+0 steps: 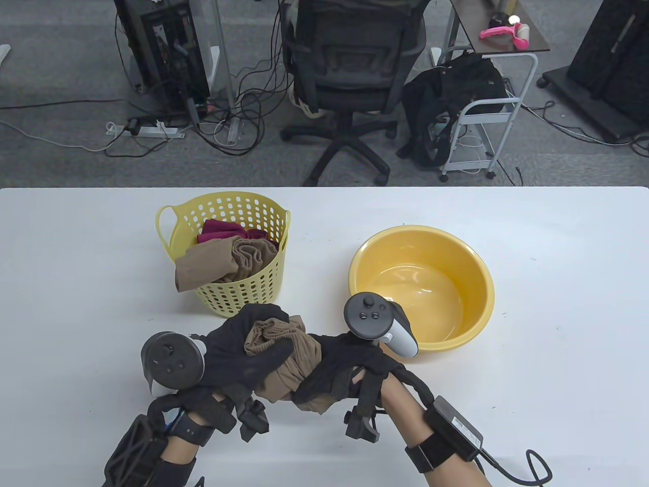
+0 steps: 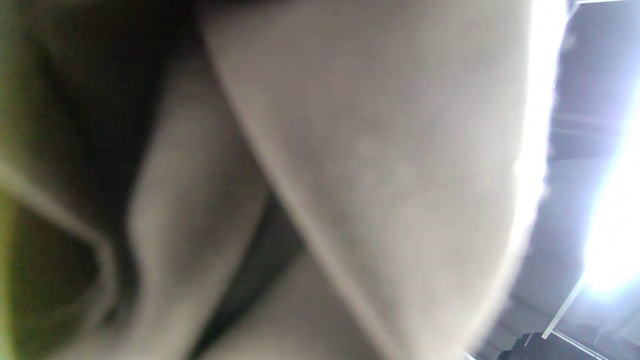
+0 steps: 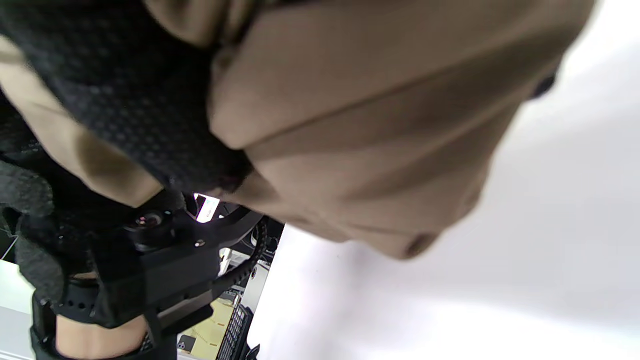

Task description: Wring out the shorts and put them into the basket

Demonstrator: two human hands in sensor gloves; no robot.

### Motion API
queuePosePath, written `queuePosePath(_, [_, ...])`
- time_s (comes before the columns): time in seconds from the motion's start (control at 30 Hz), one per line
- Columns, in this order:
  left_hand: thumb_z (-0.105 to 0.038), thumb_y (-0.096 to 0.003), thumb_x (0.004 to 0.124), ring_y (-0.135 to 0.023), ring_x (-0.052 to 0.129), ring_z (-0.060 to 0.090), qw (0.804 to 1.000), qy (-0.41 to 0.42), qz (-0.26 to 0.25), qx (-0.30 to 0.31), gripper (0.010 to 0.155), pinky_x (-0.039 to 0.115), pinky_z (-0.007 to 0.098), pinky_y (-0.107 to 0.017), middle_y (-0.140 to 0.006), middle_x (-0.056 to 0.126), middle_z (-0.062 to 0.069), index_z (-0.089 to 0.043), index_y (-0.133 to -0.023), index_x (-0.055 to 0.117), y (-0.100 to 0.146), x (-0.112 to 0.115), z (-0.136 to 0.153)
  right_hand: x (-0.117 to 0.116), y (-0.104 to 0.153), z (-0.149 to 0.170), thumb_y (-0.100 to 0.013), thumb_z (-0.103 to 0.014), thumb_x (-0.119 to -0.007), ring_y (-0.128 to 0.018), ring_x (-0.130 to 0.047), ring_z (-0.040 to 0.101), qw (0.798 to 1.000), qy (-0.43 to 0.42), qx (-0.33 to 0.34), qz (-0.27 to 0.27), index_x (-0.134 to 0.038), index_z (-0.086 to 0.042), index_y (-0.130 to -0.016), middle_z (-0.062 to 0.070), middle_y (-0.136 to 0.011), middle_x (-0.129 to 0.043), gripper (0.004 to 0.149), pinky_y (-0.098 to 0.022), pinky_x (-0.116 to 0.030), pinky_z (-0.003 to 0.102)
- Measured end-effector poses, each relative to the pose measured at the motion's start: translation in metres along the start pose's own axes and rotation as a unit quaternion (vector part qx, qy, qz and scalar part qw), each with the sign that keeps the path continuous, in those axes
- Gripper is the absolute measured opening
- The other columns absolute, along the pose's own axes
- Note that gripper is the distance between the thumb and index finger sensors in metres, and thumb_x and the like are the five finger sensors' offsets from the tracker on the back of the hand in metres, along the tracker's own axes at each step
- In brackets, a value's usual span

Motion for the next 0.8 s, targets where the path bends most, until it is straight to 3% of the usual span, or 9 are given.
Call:
queuePosePath(0.2, [-0.054, -0.0568, 0.081, -0.071, 0.096, 0.037, 1.000, -0.009, -0.001, -0.006, 0.058, 0.072, 0.062, -0.062, -0.090, 0.083, 0.015, -0.019, -0.097, 0.060, 0.001, -0.004, 0.001, 0.002, 0.006, -0.006, -0.042, -0.048, -0.099, -0.077, -0.088, 0.045, 0.999, 0.032, 0.002, 0.013, -0.057, -0.005, -0.102, 0.022, -0.096, -0.072, 0.085, -0.053, -0.079, 0.053])
queuePosePath(0.43, [-0.054, -0.0567, 0.082, -0.071, 0.096, 0.037, 0.999, -0.041, 0.002, -0.003, 0.058, 0.072, 0.062, -0.062, -0.090, 0.083, 0.015, -0.019, -0.097, 0.060, 0.002, -0.008, -0.005, 0.001, 0.013, -0.012, -0.043, -0.050, -0.097, -0.093, -0.069, 0.054, 0.997, 0.066, 0.003, 0.029, -0.052, -0.005, -0.106, 0.027, -0.105, -0.058, 0.090, -0.062, -0.066, 0.067])
queuePosePath(0.8, [-0.054, -0.0567, 0.082, -0.071, 0.095, 0.038, 0.997, -0.082, 0.007, -0.009, 0.059, 0.072, 0.062, -0.062, -0.090, 0.083, 0.016, -0.019, -0.098, 0.060, 0.003, -0.013, -0.005, 0.013, 0.033, -0.016, -0.044, -0.052, -0.095, -0.099, -0.045, 0.058, 0.984, 0.149, -0.011, 0.094, -0.053, -0.006, -0.108, 0.029, -0.109, -0.049, 0.090, -0.065, -0.049, 0.075])
Point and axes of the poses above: the tracker on the back of each hand, its own z axis roughly to the little-finger side, its own y axis roughly from the fingertips to the wrist, x = y × z, the point moved 4 cm from there along -y, roughly from the wrist to the fingertips
